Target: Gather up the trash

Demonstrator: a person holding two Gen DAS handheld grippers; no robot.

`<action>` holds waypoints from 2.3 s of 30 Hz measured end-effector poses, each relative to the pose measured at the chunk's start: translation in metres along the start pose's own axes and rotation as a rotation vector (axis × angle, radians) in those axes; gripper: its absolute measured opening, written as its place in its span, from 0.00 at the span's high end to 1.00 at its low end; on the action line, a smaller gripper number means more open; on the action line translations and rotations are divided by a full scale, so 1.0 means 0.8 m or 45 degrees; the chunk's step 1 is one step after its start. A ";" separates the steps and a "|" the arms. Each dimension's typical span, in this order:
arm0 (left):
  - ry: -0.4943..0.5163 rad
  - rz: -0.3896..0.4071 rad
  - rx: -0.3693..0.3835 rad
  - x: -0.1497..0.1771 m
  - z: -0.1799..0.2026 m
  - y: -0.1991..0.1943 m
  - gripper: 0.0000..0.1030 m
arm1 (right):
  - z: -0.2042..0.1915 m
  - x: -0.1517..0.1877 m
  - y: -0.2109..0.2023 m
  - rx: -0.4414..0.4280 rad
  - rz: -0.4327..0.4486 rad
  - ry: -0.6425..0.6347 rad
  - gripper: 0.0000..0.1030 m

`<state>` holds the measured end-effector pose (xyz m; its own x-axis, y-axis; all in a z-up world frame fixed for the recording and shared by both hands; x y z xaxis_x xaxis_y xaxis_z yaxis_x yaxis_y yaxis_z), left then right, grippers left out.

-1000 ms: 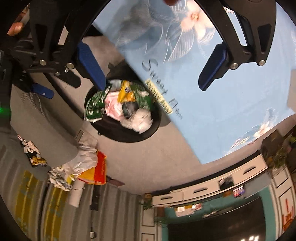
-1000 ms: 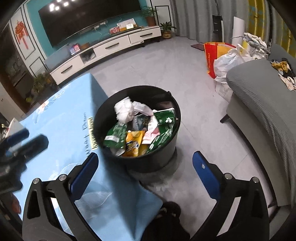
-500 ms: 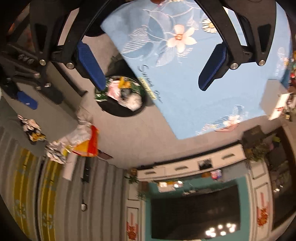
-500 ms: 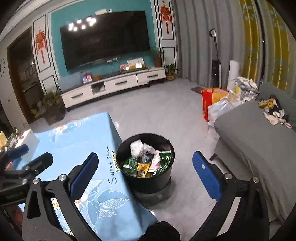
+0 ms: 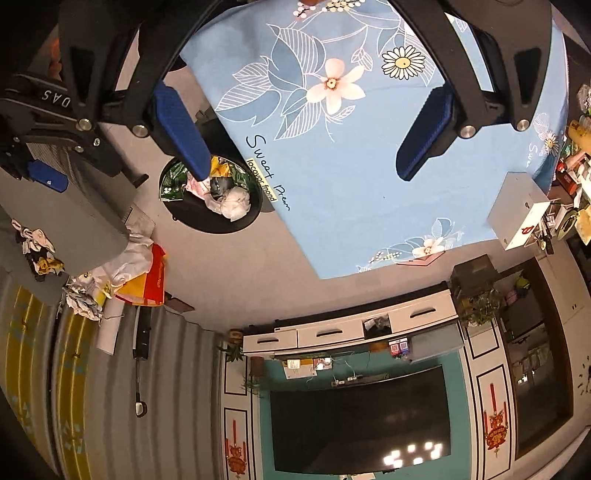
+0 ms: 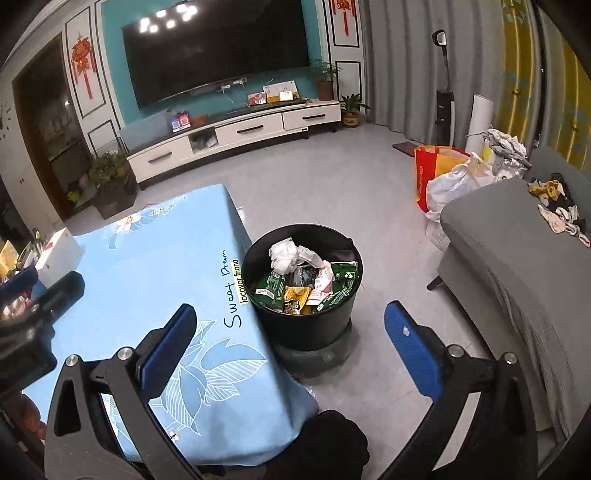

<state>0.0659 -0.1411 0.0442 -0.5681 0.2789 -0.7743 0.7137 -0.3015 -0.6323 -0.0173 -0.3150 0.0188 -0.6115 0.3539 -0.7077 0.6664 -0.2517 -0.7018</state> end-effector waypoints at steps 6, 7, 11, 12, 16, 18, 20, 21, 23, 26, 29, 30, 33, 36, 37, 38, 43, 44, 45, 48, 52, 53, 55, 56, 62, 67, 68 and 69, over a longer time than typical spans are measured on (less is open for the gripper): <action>0.003 0.001 -0.004 0.001 0.002 0.002 0.03 | -0.003 0.000 -0.001 0.005 0.002 -0.008 0.03; 0.003 0.000 -0.006 0.001 0.001 0.002 0.03 | -0.002 0.001 -0.001 0.006 0.000 -0.009 0.03; 0.000 -0.008 -0.004 0.002 0.001 0.006 0.03 | -0.004 0.001 -0.001 0.003 -0.002 -0.013 0.03; 0.001 -0.008 -0.003 0.002 0.001 0.006 0.03 | -0.004 0.001 -0.001 0.003 -0.001 -0.013 0.03; 0.000 -0.008 -0.003 0.001 0.001 0.007 0.03 | -0.004 0.001 -0.001 0.004 -0.002 -0.012 0.03; 0.000 -0.010 -0.005 0.001 0.001 0.007 0.03 | -0.004 0.002 -0.001 0.006 -0.003 -0.014 0.03; -0.001 -0.012 -0.004 0.001 0.001 0.007 0.03 | -0.004 0.001 -0.001 0.007 -0.003 -0.013 0.03; -0.002 -0.013 -0.004 0.002 0.000 0.008 0.03 | -0.004 0.001 -0.001 0.007 -0.002 -0.012 0.03; -0.001 -0.012 -0.004 0.003 0.000 0.009 0.03 | -0.005 0.001 -0.001 0.004 -0.002 -0.012 0.03; 0.004 -0.012 -0.003 0.004 0.000 0.009 0.03 | -0.004 0.001 -0.001 0.004 -0.002 -0.013 0.03; 0.010 -0.011 -0.004 0.006 0.002 0.010 0.03 | -0.004 0.001 -0.001 0.007 -0.004 -0.014 0.03; 0.010 -0.013 -0.002 0.007 0.003 0.010 0.03 | -0.004 0.001 -0.001 0.005 -0.003 -0.013 0.03; 0.012 -0.017 0.000 0.009 0.006 0.010 0.03 | -0.004 0.001 -0.001 0.007 -0.002 -0.011 0.03; 0.016 -0.015 0.000 0.008 0.006 0.008 0.03 | -0.003 0.001 -0.001 0.008 -0.001 -0.012 0.03; 0.016 -0.013 0.000 0.008 0.007 0.007 0.03 | -0.003 0.001 -0.001 0.008 -0.002 -0.012 0.03; 0.016 -0.013 0.000 0.008 0.007 0.007 0.03 | -0.002 0.000 -0.001 0.007 -0.002 -0.012 0.03; 0.017 -0.015 0.001 0.008 0.007 0.007 0.03 | -0.002 0.000 -0.001 0.006 -0.002 -0.012 0.03; 0.017 -0.014 0.000 0.008 0.007 0.007 0.03 | -0.002 0.000 -0.001 0.006 -0.002 -0.012 0.03; 0.018 -0.014 0.000 0.008 0.007 0.007 0.03 | -0.002 0.000 -0.001 0.007 -0.002 -0.013 0.03; 0.018 -0.014 -0.001 0.008 0.007 0.007 0.03 | -0.002 0.000 -0.001 0.006 -0.002 -0.012 0.03; 0.017 -0.018 0.000 0.009 0.005 0.007 0.03 | -0.001 0.000 0.000 0.007 -0.004 -0.011 0.03; 0.018 -0.020 -0.002 0.009 0.005 0.007 0.03 | -0.002 0.001 -0.001 0.008 -0.005 -0.012 0.03; 0.019 -0.022 -0.007 0.010 0.005 0.008 0.03 | -0.002 0.001 0.000 0.007 -0.004 -0.012 0.03; 0.018 -0.023 -0.007 0.010 0.005 0.008 0.03 | -0.001 0.001 0.000 0.008 -0.004 -0.011 0.03; 0.016 -0.017 -0.009 0.011 0.005 0.009 0.03 | 0.000 0.001 0.000 0.006 -0.008 -0.012 0.03; 0.016 -0.013 -0.010 0.012 0.007 0.009 0.03 | -0.001 0.002 -0.001 0.009 -0.009 -0.010 0.03; 0.014 -0.017 -0.008 0.011 0.006 0.010 0.03 | 0.000 0.002 0.000 0.008 -0.009 -0.010 0.03; 0.011 -0.022 -0.008 0.011 0.006 0.011 0.03 | -0.001 0.002 -0.001 0.008 -0.009 -0.009 0.03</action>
<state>0.0647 -0.1456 0.0316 -0.5765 0.2921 -0.7631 0.7065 -0.2910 -0.6451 -0.0187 -0.3136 0.0180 -0.6194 0.3495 -0.7030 0.6593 -0.2547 -0.7074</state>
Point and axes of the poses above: each gripper's, at about its wrist camera, not at the fingertips, and y roughly the way its jaws point, z to its right, x to its underside, the point moved 7 cm from there along y, roughly the way its jaws point, and after that the axes turned 1 degree about -y, right-handed, at the moved point
